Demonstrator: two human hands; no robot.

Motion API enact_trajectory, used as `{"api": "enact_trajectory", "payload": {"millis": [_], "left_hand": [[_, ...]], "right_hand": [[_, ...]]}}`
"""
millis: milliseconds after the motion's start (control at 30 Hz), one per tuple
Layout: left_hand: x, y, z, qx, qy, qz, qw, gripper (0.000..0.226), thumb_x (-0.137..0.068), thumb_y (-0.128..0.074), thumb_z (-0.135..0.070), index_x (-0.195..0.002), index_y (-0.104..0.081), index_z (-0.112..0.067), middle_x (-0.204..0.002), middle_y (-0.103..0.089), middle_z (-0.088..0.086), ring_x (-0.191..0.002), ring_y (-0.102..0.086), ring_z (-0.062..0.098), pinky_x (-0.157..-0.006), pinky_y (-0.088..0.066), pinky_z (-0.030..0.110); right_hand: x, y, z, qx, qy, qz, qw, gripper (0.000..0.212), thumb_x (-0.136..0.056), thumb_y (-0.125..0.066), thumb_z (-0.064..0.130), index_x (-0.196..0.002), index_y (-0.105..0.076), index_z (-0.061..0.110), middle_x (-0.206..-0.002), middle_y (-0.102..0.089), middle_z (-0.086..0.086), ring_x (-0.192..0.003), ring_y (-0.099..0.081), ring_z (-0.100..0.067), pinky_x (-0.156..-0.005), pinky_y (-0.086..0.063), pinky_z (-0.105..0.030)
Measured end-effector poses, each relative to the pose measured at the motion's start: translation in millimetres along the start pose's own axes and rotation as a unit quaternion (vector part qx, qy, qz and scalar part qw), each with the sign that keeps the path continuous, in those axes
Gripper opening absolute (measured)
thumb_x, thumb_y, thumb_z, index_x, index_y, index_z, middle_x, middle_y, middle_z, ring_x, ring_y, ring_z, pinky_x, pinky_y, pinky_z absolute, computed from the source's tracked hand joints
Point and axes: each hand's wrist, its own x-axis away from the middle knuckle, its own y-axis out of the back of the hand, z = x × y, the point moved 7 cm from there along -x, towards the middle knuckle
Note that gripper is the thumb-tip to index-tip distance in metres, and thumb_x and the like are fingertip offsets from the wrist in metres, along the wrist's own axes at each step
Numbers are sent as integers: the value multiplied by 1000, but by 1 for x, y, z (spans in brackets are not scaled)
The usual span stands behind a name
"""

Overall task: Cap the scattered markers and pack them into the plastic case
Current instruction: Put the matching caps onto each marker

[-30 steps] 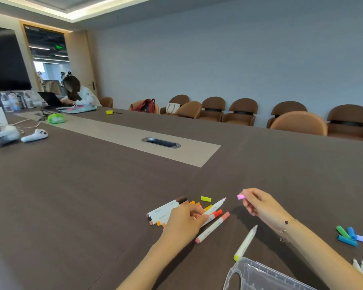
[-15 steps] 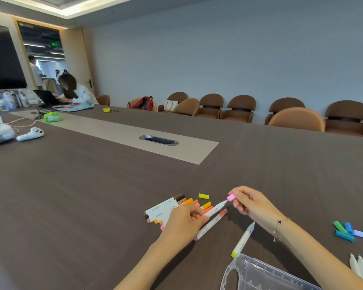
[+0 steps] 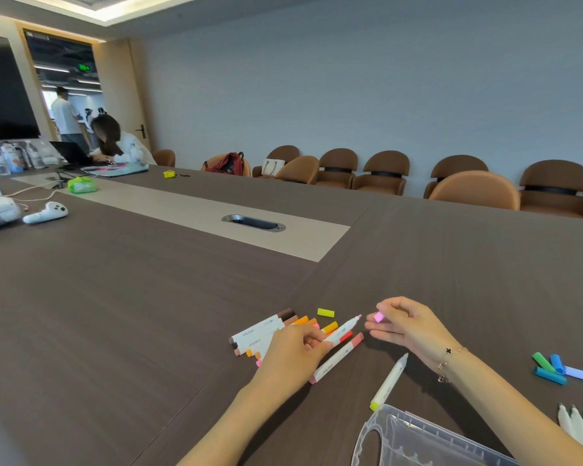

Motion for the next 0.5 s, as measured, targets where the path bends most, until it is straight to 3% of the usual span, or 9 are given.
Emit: {"api": "enact_trajectory", "payload": {"millis": [167,267,367,500], "left_hand": [[1,3,-1,10,-4,-7,1000,2,-91,-60,-32,-91,-58,-30,-83,-54,-10,-57,-53,6,-55,-42,4],[1,2,-1,6,-5,-3,1000,3,-92,-59,-32,-93,-57,-30,-82,-52,-11,-58,-53,5,-55,-41,3],[1,1,-1,6,-2,1,1000,3,-92,-58,-32,-94,-56,-30,-82,-52,-12,-60,-53,4,-54,-40,1],[0,0,0,0,-4,-1,1000,10,-92,-58,-32,-100,-62,-27,-82,-52,-13,-60,-52,3,-54,-42,3]], "right_hand": [[4,-2,2,130,32,30,990,21,-95,-51,24,-112,-64,26,-88,-65,-4,-68,-57,-14,-62,-49,-14],[1,-2,2,151,51,23,987,13,-93,-55,25,-102,-63,20,-82,-69,2,-65,-54,-11,-61,-47,-13],[-1,0,4,134,58,-7,989,13,-89,-61,27,-93,-69,17,-83,-69,1,-75,-63,-15,-67,-50,-14],[-3,-3,4,141,71,0,987,16,-92,-57,27,-99,-71,23,-88,-67,3,-85,-64,-16,-74,-51,-14]]}}
